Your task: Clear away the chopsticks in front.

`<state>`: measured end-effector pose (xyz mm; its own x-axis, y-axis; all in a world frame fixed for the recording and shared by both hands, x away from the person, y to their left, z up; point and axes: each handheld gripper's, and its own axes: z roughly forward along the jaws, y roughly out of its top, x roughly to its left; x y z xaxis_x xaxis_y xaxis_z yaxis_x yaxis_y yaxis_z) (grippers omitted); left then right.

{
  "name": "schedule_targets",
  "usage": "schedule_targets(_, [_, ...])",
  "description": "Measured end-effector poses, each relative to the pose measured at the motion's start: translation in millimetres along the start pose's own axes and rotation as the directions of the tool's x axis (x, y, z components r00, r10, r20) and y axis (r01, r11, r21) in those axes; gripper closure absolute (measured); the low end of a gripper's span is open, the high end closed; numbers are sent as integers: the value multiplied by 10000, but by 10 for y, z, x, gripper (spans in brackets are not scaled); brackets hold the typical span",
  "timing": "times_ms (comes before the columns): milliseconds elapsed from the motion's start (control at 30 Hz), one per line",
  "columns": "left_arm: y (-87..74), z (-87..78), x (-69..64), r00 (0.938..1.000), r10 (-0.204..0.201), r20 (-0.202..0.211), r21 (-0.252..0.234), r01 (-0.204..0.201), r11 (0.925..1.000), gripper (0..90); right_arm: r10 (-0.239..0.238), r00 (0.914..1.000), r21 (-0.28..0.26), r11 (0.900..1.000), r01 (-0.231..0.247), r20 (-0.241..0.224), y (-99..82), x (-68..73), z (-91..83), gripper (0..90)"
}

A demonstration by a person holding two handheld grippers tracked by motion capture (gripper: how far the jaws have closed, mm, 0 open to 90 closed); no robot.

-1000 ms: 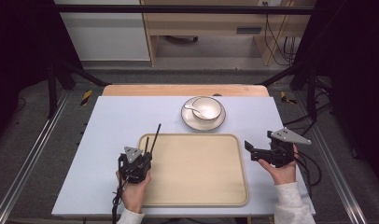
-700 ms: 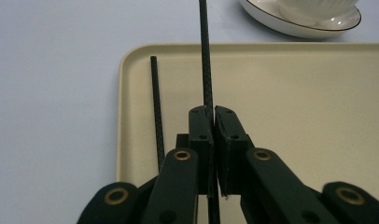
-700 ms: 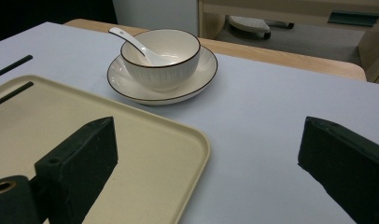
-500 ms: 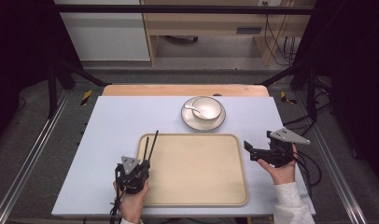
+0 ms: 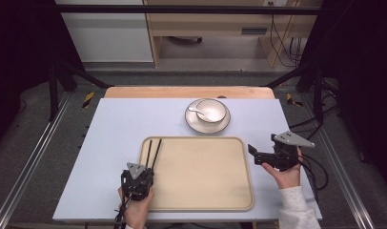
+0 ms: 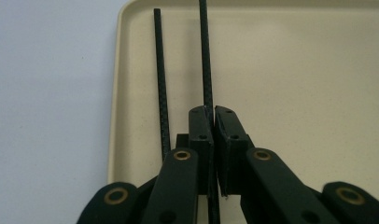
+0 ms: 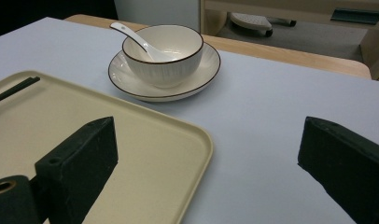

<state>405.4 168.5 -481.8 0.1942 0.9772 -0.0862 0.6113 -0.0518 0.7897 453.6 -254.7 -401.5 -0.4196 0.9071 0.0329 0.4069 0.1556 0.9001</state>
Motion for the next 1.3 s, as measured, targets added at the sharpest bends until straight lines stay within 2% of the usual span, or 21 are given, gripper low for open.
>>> schedule_targets(300, [5, 19, -23, 9997, 220, -66, 330, -217, 9992, 851, 2, 10000, 66, 10000, -2, -8, -5, 12, 18, 52])
schedule_targets(467, [39, 24, -28, 9998, 186, 91, 478, -190, 9987, 831, -3, 10000, 75, 10000, 3, -14, -7, 14, 20, 52])
schedule_targets(533, [68, 10, -21, 9995, 235, 194, 442, -243, 9987, 807, -5, 10000, 70, 10000, 6, -10, -6, 13, 18, 51])
schedule_targets(600, [118, -13, -4, 9985, 251, 494, 336, -268, 9991, 768, 49, 10000, 51, 10000, -49, -17, -6, 13, 15, 51])
schedule_targets(667, [202, -50, 18, 9973, 468, 570, 18, -469, 9989, 716, 76, 10000, 36, 10000, -76, -20, -5, 13, 12, 49])
schedule_targets(767, [376, -106, 101, 9908, 793, 1101, -421, -750, 9963, 619, 49, 10000, 25, 10000, -49, -18, -3, 7, 4, 43])
schedule_targets(867, [555, -168, 215, 9790, 1133, 1693, -915, -989, 9909, 530, 57, 10000, -35, 10000, -57, -7, 0, -1, -8, 41])
schedule_targets(1000, [769, -220, 347, 9660, 1777, 1877, -1363, -1536, 9787, 405, 129, 9999, -106, 9999, -129, 7, -1, -7, -20, 40])
schedule_targets(1033, [811, -227, 380, 9599, 1959, 2007, -1449, -1687, 9750, 375, 129, 9999, -92, 9999, -129, 7, -3, -7, -20, 38])
schedule_targets(1067, [845, -228, 415, 9566, 2081, 2041, -1547, -1784, 9717, 346, 76, 10000, -72, 9999, -76, 12, -4, -8, -22, 36])
schedule_targets(1133, [887, -222, 495, 9547, 2200, 2003, -1537, -1911, 9695, 262, 111, 9999, -79, 9999, -111, 32, -4, -11, -25, 34])
schedule_targets(1200, [895, -210, 588, 9550, 2001, 2190, -1370, -1729, 9754, 220, 121, 9999, -93, 9999, -121, 30, -5, -20, -30, 33])
schedule_targets(1233, [885, -201, 630, 9540, 1968, 2262, -1387, -1684, 9759, 206, 127, 9999, -87, 9999, -127, 53, -7, -27, -33, 33])
schedule_targets(1300, [853, -190, 709, 9532, 2165, 2110, -1332, -1914, 9724, 180, 156, 9999, -92, 9998, -155, 69, -12, -42, -38, 33])
